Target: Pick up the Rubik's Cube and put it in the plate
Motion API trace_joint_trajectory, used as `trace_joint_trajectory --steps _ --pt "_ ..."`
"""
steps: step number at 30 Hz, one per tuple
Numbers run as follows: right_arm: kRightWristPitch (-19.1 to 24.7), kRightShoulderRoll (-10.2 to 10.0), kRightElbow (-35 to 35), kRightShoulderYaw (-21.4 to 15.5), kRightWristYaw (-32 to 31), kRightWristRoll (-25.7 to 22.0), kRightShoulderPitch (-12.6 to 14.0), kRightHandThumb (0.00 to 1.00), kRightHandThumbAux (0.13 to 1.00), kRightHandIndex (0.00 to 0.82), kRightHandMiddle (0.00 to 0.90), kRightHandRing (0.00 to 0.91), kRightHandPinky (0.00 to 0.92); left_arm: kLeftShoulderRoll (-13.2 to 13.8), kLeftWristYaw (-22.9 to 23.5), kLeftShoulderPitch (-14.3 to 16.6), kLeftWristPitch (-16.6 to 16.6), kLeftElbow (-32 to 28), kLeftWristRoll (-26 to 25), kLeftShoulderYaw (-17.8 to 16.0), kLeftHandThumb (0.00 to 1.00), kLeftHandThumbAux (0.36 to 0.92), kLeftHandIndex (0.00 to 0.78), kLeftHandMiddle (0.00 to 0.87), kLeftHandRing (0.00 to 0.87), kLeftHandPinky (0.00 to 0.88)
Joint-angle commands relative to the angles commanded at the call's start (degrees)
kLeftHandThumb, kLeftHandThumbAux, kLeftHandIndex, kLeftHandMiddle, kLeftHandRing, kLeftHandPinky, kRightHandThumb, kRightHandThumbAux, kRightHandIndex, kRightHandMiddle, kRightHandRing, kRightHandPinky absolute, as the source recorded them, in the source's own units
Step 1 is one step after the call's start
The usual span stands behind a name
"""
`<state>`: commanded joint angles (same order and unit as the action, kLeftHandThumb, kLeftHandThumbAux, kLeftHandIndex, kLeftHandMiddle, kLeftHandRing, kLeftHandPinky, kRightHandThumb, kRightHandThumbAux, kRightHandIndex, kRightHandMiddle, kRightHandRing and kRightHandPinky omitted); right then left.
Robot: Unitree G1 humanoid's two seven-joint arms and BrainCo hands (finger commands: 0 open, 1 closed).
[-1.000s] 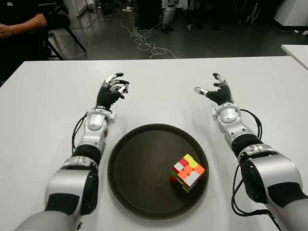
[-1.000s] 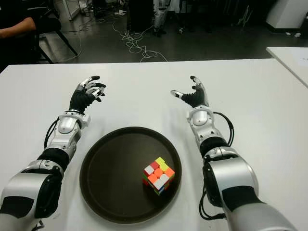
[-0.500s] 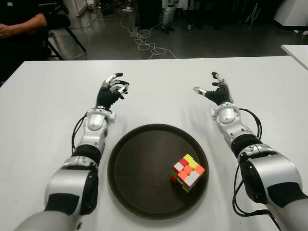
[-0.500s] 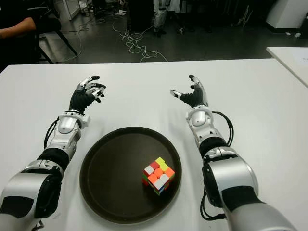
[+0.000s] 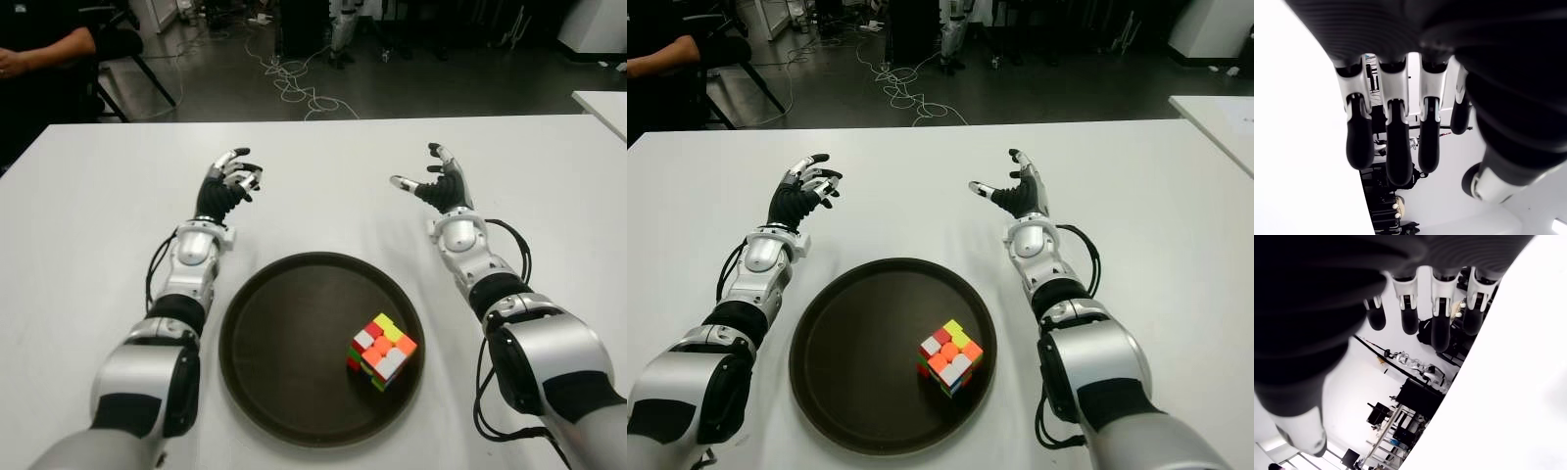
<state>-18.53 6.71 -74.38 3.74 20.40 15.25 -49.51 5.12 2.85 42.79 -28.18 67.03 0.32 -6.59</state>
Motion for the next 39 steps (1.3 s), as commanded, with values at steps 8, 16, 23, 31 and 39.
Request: trace_joint_trajectory --steps 8,16,23,31,39 --pt "-0.91 -0.02 0.0 0.16 0.62 0.27 0.18 0.116 0.69 0.104 0.16 0.21 0.254 -0.12 0.38 -0.04 -0.33 -0.05 -0.18 -0.29 0.33 0.7 0.226 0.41 0.506 0.569" --pt "-1.59 0.06 -0.03 0.54 0.91 0.61 0.3 0.106 0.7 0.103 0.154 0.207 0.251 -0.05 0.25 -0.05 -0.31 -0.09 0.03 -0.19 0.328 0.695 0.222 0.41 0.513 0.581" --pt "-1.78 -0.08 -0.05 0.4 1.03 0.42 0.44 0.12 0.695 0.103 0.155 0.204 0.252 0.03 0.11 -0.22 -0.32 -0.24 0.23 -0.06 0.313 0.696 0.224 0.41 0.508 0.573" --pt "-2.65 -0.19 -0.06 0.43 1.45 0.49 0.66 0.114 0.681 0.109 0.154 0.205 0.244 -0.01 0.5 -0.33 -0.36 -0.42 -0.14 -0.31 0.32 0.706 0.224 0.404 0.501 0.56" --pt "-2.99 -0.22 -0.12 0.54 1.61 0.63 0.72 0.078 0.68 0.102 0.141 0.2 0.253 0.07 0.52 -0.28 -0.39 -0.47 -0.08 -0.32 0.301 0.701 0.218 0.403 0.511 0.576"
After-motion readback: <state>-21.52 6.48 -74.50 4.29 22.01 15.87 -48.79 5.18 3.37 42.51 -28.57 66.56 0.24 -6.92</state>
